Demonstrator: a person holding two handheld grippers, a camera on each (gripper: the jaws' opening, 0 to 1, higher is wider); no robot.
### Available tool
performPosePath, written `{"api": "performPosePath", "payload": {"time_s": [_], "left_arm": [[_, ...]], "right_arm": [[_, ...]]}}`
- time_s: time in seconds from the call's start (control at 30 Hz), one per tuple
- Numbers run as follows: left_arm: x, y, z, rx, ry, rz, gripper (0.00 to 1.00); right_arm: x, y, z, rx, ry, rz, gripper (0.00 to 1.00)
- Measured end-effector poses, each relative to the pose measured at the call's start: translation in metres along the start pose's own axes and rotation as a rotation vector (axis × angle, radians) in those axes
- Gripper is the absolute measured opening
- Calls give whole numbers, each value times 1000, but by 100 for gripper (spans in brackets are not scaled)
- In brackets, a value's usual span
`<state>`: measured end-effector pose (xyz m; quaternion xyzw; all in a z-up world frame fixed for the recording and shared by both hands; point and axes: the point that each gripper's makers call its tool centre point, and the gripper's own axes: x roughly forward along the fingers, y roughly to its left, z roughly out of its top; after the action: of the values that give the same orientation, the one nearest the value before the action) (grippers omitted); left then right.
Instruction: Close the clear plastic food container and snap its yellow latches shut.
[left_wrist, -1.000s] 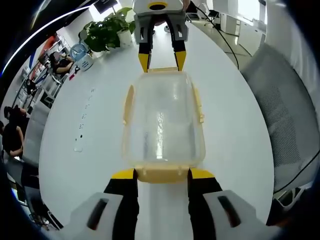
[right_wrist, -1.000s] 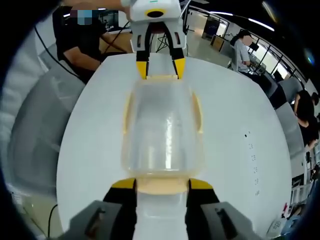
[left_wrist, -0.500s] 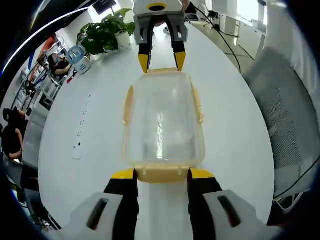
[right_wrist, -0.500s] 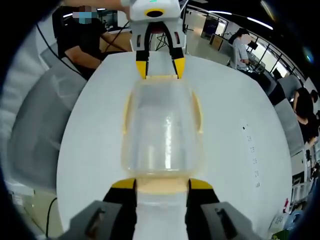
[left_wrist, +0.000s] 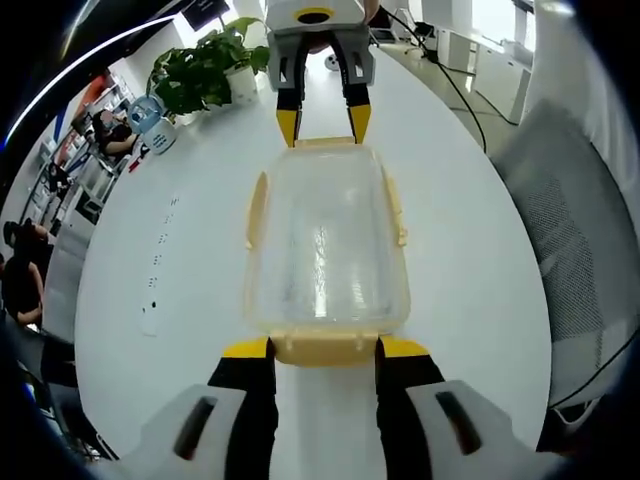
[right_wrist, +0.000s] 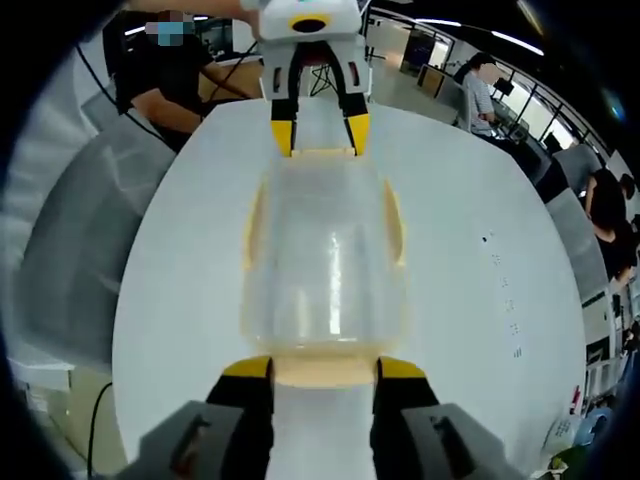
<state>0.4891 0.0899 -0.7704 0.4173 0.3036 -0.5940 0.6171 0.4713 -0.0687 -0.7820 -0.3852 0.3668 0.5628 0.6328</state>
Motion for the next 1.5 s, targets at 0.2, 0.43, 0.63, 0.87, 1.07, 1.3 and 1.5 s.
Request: {"api": "performPosePath", "payload": {"time_s": [0.2, 0.43, 0.63, 0.87, 1.07, 1.3, 1.5], "left_arm": [[4, 1, 3, 2, -1, -6, 36], [10, 0, 6, 3, -3, -18, 36], [15, 0, 6, 2, -1, -24, 36], [18, 0, 4, -1, 1, -34, 36], [22, -1, 3, -4, 0, -40, 36], [26, 0, 0, -14, -2, -48, 36], [27, -1, -1, -19, -5, -59, 36]], "right_arm": [[-1, -1, -5, 8, 1, 4, 35], [0, 2, -12, 16, 7, 10, 35], [2, 2, -15, 24, 10, 13, 35], [5, 2, -16, 31, 10, 22, 35], [8, 2, -19, 32, 13, 31, 35], [10, 1, -19, 40, 7, 39, 35], [11, 2, -19, 45, 3, 45, 35]]}}
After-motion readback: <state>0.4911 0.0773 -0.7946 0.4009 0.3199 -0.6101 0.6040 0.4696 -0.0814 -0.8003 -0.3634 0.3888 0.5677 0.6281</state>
